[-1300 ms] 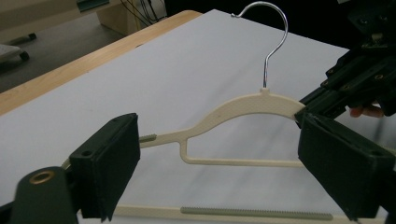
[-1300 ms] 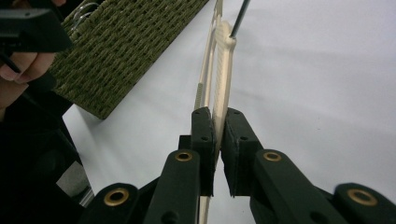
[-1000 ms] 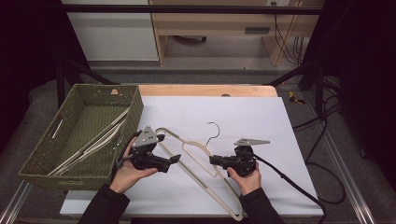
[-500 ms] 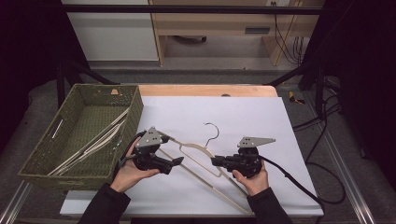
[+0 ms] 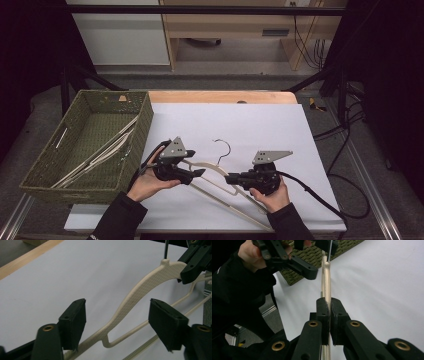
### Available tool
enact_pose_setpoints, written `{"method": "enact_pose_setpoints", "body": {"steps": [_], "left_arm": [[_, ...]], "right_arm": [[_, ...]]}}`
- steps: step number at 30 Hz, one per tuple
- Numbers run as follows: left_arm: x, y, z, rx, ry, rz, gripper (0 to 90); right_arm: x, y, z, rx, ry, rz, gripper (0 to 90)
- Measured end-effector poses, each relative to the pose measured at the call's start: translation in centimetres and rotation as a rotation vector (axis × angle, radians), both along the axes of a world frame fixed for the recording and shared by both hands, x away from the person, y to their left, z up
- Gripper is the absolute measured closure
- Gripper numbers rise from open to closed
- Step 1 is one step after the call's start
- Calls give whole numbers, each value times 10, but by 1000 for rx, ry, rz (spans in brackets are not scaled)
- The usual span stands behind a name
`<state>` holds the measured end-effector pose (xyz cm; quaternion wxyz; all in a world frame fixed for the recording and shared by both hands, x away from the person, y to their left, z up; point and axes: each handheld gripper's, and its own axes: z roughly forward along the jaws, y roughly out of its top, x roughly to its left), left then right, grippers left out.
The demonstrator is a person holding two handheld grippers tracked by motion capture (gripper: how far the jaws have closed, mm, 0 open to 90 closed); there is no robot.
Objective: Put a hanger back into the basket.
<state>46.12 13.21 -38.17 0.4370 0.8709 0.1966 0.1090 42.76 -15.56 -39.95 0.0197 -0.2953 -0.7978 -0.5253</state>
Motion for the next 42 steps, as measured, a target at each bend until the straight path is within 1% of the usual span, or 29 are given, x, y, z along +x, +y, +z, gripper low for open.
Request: {"method": "enact_pose_setpoints", "body": {"steps": [2,3,4,5,6,8,9,10,11,12,13,14,16,19,20,21,22,23,24,26,28,29,30,33,35,36,37,38,42], "left_arm": [[0,-2,-1,29,-4,-17,427],[0,-4,-2,36,0,-24,427],[0,-6,-3,42,15,-40,491],[0,-6,-3,42,15,-40,515],[-1,-6,-4,55,18,-62,543],[-2,-7,-4,59,23,-77,612],[-2,-7,-4,59,23,-77,625],[-2,-7,-4,78,16,-88,636],[-3,-8,-5,80,17,-89,636],[-3,-7,-5,106,9,-100,656],[-3,-7,-5,115,10,-105,656],[-4,-7,-5,112,19,-103,671],[-5,-7,-5,127,9,-111,687],[-8,-7,-5,153,-4,-117,723],[-9,-7,-4,162,-4,-124,738],[-10,-7,-4,161,-6,-126,738],[-11,-6,-4,157,-3,-126,761],[-13,-6,-4,148,-1,-125,761],[-14,-6,-4,143,-4,-123,774],[-15,-4,-4,135,6,-121,779],[-16,-3,-5,127,15,-121,796],[-17,-3,-5,120,24,-123,796],[-19,-4,-7,105,39,-122,810],[-22,-5,-8,98,49,-129,821],[-24,-6,-9,82,61,-136,832],[-27,-7,-9,69,70,-149,850],[-27,-7,-9,69,70,-149,859],[-30,-8,-10,62,65,-147,866],[-32,-8,-10,50,61,-131,868]], "right_arm": [[0,1,-1,-6,2,16,874],[0,1,-1,-6,2,16,874],[0,2,-2,-11,5,29,874],[0,2,-2,-11,5,29,874],[0,3,-3,-21,0,36,874],[0,4,-3,-23,2,42,874],[0,4,-3,-23,2,42,874],[0,5,-3,-24,1,51,874],[0,5,-3,-24,1,51,874],[-1,5,-3,-28,3,58,873],[-1,5,-3,-28,3,58,873],[0,5,-4,-31,1,66,872],[0,5,-4,-31,-2,66,869],[-1,5,-3,-38,-27,49,849],[-1,5,-3,-44,-48,37,838],[-1,5,-3,-44,-48,37,838],[-1,4,-3,-55,-82,17,820],[-1,4,-3,-55,-82,17,820],[-2,4,-3,-56,-101,6,800],[-2,4,-3,-55,-113,1,788],[-3,3,-2,-48,-145,-17,746],[-3,3,-2,-48,-145,-17,746],[-3,3,-1,-53,-165,-36,721],[-3,3,-2,-62,-176,-45,697],[-3,4,-3,-69,-183,-52,669],[-3,4,-3,-70,-192,-69,637],[-3,4,-3,-70,-192,-69,637],[-3,3,-2,-68,-217,-79,612],[-4,0,0,-68,-223,-91,564]]}}
